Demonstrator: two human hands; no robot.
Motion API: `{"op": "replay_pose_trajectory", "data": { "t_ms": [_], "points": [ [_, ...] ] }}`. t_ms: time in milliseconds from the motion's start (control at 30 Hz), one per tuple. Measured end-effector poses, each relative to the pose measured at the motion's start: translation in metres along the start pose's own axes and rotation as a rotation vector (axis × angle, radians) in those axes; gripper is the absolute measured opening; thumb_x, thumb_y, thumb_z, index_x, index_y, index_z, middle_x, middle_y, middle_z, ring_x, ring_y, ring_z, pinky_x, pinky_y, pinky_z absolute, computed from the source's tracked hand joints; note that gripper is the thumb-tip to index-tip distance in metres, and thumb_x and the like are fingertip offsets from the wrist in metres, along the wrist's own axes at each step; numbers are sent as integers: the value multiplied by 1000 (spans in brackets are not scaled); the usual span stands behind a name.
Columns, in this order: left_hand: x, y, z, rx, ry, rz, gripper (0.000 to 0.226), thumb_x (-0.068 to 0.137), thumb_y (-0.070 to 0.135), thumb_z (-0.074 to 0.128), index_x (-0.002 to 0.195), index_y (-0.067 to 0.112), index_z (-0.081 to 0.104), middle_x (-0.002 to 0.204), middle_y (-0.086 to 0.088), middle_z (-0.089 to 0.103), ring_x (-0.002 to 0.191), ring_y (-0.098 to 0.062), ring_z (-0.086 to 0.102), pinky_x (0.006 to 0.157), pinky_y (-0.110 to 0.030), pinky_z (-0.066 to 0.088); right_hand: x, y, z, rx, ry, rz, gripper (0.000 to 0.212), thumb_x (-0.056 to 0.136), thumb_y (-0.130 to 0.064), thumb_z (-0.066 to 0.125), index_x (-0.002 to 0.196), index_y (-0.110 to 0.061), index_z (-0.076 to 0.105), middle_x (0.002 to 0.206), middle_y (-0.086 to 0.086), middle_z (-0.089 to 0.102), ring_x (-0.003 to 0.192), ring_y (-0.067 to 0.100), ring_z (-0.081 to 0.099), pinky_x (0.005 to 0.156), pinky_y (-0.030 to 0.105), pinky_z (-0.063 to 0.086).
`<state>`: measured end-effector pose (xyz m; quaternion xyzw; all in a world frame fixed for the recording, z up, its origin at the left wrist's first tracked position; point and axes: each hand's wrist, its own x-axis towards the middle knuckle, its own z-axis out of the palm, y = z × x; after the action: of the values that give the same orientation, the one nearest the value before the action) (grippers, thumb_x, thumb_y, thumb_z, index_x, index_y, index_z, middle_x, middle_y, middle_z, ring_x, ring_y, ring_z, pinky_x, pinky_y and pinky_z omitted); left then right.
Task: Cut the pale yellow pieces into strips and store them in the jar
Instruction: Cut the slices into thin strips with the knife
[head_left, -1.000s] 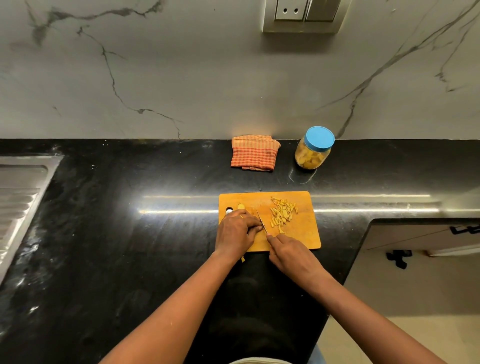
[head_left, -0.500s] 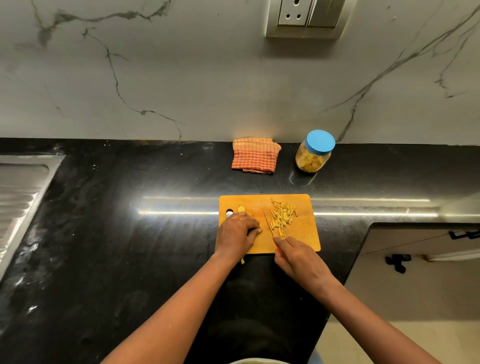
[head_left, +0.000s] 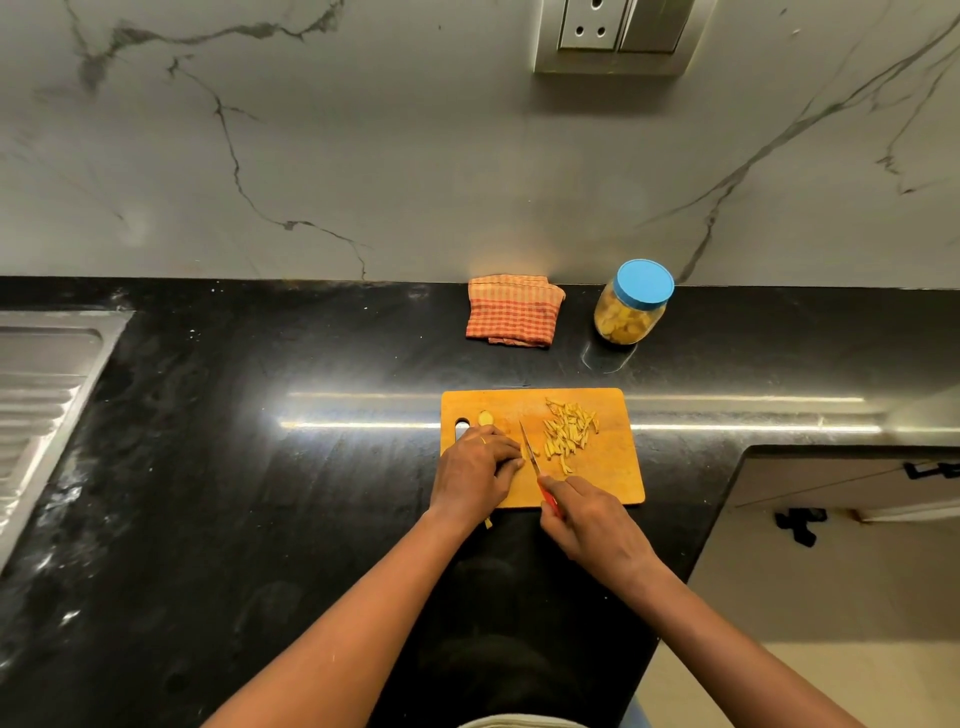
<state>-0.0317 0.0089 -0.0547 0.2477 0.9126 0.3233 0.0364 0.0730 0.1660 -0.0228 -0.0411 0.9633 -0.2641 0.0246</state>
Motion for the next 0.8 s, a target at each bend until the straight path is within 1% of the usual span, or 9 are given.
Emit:
{"op": "replay_pose_trajectory", "data": {
  "t_ms": [200,300,367,467,567,700,800],
  "points": [
    [0,-1,-2,-26,4,5,12,82,21,75,94,19,78,98,7,74,101,-8,63,90,-26,51,-3,-4,5,-8,-8,-38,41,94,-22,60,131,-7,57,94,4,64,78,15,60,68,27,50],
    [-1,-2,-4,-47,17,-1,11,81,18,76,92,17,78,97,5,74,100,-8,64,91,-19,46,-4,-4,7,-14,-5,-53,40,92,-21,62,129,-7,59,90,4,64,74,14,59,65,25,49],
    [-1,-2,-7,-73,10,-12,12,80,18,76,92,16,78,98,5,74,98,-8,64,89,-16,45,-5,-3,9,-16,-7,-53,41,92,-22,61,130,-7,58,92,4,64,76,14,60,66,24,49],
    [0,-6,-10,-116,-24,-23,18,78,17,78,96,15,77,103,4,73,97,-10,66,87,-22,52,-6,1,9,-5,-4,-30,42,95,-25,57,134,-10,55,99,4,64,83,15,61,74,27,51],
    [-1,-10,-13,-93,-30,-39,27,75,24,81,101,19,75,108,6,71,102,-10,63,89,-29,53,-6,6,6,5,0,-21,41,95,-25,58,133,-10,56,100,3,64,84,15,61,76,29,54],
    [-4,-13,-20,26,40,-90,29,70,37,84,96,26,76,101,10,71,104,-14,56,87,-33,49,-5,14,-1,-2,23,14,41,95,-25,58,134,-10,56,100,3,64,84,16,61,76,32,55],
    [-4,-11,-23,112,4,-120,33,77,44,77,105,27,75,105,8,69,104,-16,54,91,-30,44,-5,14,0,-29,14,-22,41,94,-23,59,132,-8,57,96,4,65,80,16,61,72,34,56]
  ]
}}
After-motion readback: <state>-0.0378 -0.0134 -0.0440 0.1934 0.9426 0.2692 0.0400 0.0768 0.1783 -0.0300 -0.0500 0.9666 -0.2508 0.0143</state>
